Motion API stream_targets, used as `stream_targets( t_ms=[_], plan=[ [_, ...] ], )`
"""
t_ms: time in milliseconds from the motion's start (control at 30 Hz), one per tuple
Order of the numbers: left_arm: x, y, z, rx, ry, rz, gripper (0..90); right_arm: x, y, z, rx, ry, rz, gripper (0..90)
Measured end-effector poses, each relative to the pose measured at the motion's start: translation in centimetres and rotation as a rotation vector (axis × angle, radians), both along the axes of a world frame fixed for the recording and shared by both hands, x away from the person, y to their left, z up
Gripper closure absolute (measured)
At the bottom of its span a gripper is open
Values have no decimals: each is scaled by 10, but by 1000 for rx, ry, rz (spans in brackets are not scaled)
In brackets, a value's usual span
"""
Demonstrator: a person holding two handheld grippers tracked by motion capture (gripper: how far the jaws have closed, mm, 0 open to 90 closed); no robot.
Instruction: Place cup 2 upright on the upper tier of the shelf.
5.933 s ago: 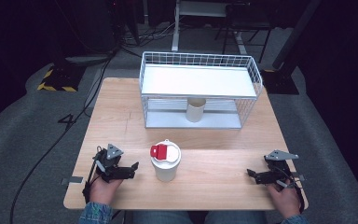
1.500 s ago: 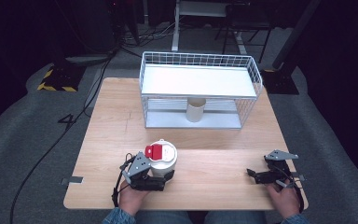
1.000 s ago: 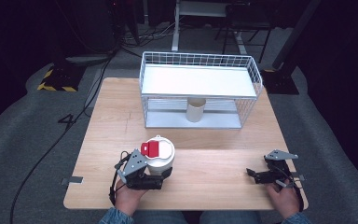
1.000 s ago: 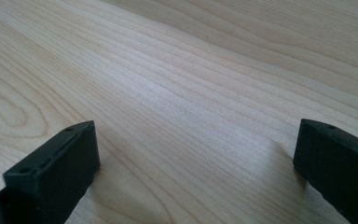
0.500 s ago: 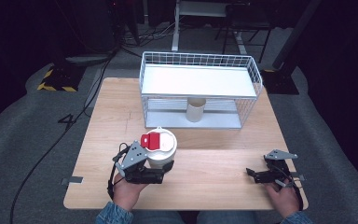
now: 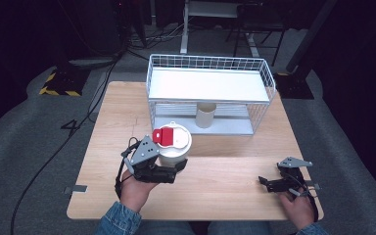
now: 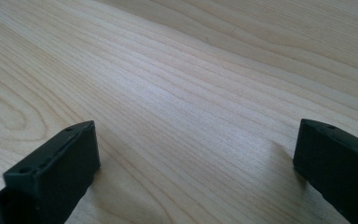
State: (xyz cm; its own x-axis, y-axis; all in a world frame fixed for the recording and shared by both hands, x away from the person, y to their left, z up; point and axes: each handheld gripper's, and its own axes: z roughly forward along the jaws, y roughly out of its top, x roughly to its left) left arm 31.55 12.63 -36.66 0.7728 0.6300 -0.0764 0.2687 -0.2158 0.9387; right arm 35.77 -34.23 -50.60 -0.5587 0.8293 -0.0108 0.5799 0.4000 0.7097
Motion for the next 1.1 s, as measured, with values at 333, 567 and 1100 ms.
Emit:
stream_targets(
  t_ms=[333, 567, 1100],
  plan=[
    [19, 0, 20, -7, -9, -11, 109, 1, 1, 0, 2, 1, -5, 5],
    [34, -1, 34, -15, -10, -10, 109, 1, 2, 0, 1, -1, -7, 6],
    [63, -1, 63, -12, -12, 10, 109, 1, 3, 0, 0, -1, -10, 6]
  ],
)
